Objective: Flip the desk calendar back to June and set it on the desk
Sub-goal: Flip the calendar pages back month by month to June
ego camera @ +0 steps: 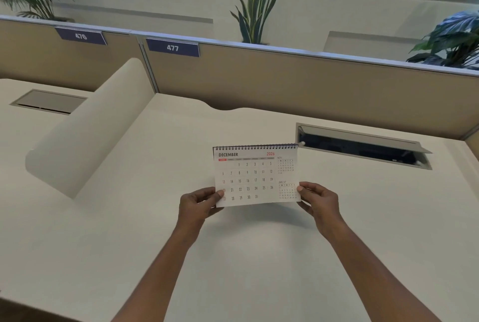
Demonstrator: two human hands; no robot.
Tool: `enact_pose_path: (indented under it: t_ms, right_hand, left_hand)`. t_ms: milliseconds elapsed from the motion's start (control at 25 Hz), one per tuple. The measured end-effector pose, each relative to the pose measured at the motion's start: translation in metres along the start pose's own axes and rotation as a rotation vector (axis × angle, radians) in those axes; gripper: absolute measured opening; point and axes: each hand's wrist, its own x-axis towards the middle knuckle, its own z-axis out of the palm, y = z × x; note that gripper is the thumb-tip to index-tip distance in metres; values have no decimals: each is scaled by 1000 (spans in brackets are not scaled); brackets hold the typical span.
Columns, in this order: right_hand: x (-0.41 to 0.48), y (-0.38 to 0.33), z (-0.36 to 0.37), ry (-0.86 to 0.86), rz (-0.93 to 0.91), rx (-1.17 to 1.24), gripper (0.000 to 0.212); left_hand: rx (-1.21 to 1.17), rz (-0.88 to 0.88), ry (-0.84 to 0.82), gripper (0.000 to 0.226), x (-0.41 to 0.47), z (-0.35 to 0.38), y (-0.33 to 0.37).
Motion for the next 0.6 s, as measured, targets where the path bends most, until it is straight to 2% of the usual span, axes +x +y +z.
enact_pose_path:
  t_ms: [240,360,600]
  right_hand:
    - [-2,0,-4,19,27,-34,12]
    - [-6,-2,-5,-32,32,12,12]
    - [-5,-6,-4,-32,-14,24,18]
  left_hand:
    - [-29,-31,-5,24,-2,-1,0]
    - [-43,-28,10,27,-1,-1,3]
    - [-32,-1,15,32,-2,0,6]
